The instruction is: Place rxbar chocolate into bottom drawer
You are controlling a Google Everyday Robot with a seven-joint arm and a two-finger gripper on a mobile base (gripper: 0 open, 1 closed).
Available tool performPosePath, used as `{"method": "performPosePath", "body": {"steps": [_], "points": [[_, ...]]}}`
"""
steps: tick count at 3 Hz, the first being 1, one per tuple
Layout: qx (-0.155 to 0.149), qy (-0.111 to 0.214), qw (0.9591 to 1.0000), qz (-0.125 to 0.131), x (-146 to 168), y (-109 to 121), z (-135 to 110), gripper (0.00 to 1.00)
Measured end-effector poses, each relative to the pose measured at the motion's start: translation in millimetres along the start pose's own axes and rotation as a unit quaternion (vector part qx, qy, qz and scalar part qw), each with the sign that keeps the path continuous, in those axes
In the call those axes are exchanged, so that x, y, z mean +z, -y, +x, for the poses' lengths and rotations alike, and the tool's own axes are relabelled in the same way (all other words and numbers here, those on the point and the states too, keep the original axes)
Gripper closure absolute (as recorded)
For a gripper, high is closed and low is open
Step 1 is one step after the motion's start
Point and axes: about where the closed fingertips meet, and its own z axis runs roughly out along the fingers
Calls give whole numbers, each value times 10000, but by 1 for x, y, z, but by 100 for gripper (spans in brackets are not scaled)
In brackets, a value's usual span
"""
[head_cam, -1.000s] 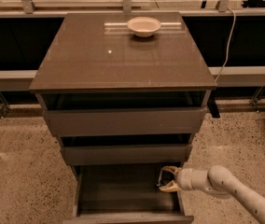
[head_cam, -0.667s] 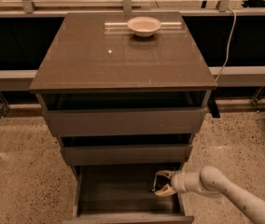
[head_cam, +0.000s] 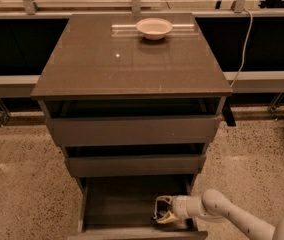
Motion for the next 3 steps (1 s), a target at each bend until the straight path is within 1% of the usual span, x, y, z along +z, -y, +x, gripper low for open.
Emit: {"method": "performPosePath", "body": {"steps": [1,2,3], "points": [[0,0,10000,0,0,0,0,100],[2,14,10000,-17,2,-1,-1,82],[4,28,10000,-32,4,-3,-2,59]]}}
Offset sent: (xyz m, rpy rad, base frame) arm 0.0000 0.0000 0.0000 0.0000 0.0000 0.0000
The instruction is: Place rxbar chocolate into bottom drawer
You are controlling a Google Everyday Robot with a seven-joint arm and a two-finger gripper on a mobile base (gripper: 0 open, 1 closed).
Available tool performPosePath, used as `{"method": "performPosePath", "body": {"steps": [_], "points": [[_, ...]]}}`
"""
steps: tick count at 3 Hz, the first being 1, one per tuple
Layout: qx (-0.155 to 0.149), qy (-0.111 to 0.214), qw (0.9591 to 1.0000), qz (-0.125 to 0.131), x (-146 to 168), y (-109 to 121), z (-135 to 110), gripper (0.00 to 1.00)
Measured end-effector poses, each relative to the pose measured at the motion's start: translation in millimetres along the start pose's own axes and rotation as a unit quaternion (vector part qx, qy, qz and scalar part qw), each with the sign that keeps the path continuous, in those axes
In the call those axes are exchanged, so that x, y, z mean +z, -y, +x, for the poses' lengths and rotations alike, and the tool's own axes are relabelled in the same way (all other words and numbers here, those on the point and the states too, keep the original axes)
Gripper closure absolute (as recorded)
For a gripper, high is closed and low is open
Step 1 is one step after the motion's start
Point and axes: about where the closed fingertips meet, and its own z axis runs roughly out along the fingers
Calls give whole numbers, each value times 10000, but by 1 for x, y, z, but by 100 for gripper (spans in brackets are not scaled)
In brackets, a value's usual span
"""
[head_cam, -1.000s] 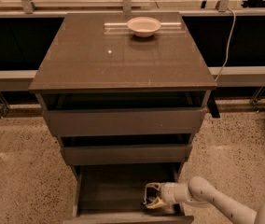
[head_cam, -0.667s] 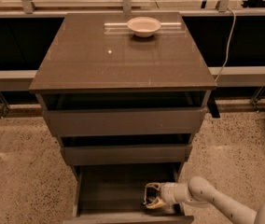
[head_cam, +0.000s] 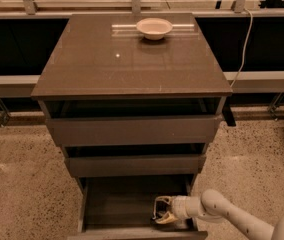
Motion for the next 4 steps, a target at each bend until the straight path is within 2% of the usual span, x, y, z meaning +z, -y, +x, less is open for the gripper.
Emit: {"method": "performPosePath", "body": {"steps": [1,2,3,4], "points": [[3,19,10000,-22,3,-2,-1,28],[5,30,10000,-35,5,-3,-2,4],[6,37,10000,-43,6,-4,-3,0],[3,44,10000,-47,6,-4,-3,0]]}}
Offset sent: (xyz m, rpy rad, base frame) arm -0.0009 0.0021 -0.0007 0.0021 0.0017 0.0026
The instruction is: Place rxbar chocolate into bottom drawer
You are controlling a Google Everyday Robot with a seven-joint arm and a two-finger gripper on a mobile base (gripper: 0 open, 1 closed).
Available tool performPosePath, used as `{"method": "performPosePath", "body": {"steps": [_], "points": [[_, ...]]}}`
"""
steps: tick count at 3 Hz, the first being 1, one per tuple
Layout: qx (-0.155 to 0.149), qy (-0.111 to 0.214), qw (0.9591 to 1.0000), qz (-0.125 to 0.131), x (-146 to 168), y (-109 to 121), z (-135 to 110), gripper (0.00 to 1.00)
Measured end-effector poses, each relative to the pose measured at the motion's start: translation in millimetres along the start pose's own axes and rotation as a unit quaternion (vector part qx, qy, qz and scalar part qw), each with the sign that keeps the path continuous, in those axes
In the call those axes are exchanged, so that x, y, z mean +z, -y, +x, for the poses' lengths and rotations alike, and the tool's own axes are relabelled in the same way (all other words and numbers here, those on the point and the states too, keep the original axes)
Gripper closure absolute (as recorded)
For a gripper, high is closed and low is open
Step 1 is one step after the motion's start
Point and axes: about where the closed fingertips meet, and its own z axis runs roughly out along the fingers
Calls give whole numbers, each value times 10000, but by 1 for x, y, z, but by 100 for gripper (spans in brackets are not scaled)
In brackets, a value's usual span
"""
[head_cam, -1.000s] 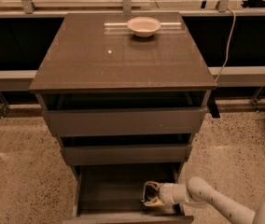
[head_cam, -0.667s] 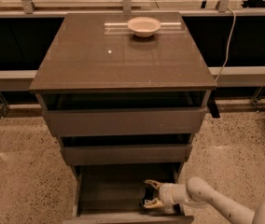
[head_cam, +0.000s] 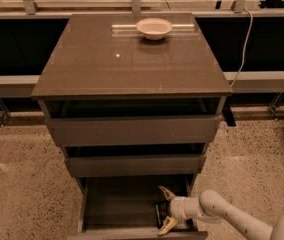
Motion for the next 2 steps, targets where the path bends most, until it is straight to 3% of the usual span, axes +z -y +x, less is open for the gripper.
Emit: {"method": "performPosePath", "body": {"steps": [1,2], "points": [[-171,201,9996,111,-20,-4,-12,0],[-171,201,9996,111,-20,-4,-12,0]]}}
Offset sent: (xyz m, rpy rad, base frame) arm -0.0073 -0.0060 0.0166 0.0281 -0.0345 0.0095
